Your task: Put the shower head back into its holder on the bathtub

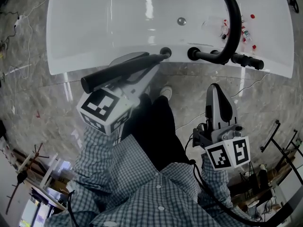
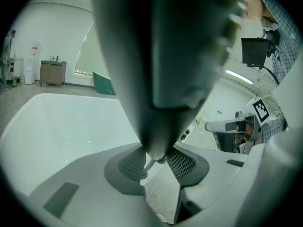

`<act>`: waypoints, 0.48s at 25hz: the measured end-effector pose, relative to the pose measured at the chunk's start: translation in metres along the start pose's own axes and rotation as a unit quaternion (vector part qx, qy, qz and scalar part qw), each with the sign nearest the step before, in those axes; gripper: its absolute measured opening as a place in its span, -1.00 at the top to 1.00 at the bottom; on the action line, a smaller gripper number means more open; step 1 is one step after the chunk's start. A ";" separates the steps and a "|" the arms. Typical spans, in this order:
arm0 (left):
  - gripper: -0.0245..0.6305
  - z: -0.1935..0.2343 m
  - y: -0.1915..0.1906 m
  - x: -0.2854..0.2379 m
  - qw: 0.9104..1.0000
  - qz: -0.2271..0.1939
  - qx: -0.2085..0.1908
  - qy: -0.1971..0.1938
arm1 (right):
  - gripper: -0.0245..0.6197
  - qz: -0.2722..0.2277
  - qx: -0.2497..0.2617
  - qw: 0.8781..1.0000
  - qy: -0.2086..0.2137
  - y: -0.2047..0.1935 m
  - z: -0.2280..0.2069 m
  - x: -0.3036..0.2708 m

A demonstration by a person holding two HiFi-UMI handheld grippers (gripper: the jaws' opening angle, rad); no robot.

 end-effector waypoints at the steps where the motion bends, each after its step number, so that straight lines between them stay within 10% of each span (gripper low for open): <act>1: 0.50 -0.001 -0.003 -0.002 1.000 0.001 0.004 -0.003 | 0.89 0.000 0.000 1.000 0.000 -0.001 -0.001 0.000; 12: 0.50 0.011 -0.023 -0.023 1.000 0.023 -0.011 0.005 | 0.89 0.011 -0.005 1.000 -0.007 -0.020 -0.014 -0.004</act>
Point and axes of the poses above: the fingertips, and each gripper's own axes: x backward along the fingers, z to its left, y out of its top, the point moved 1 cm from there along x, backward along the fingers, and after that the axes turned 10 degrees about -y, right-handed, at the moved point
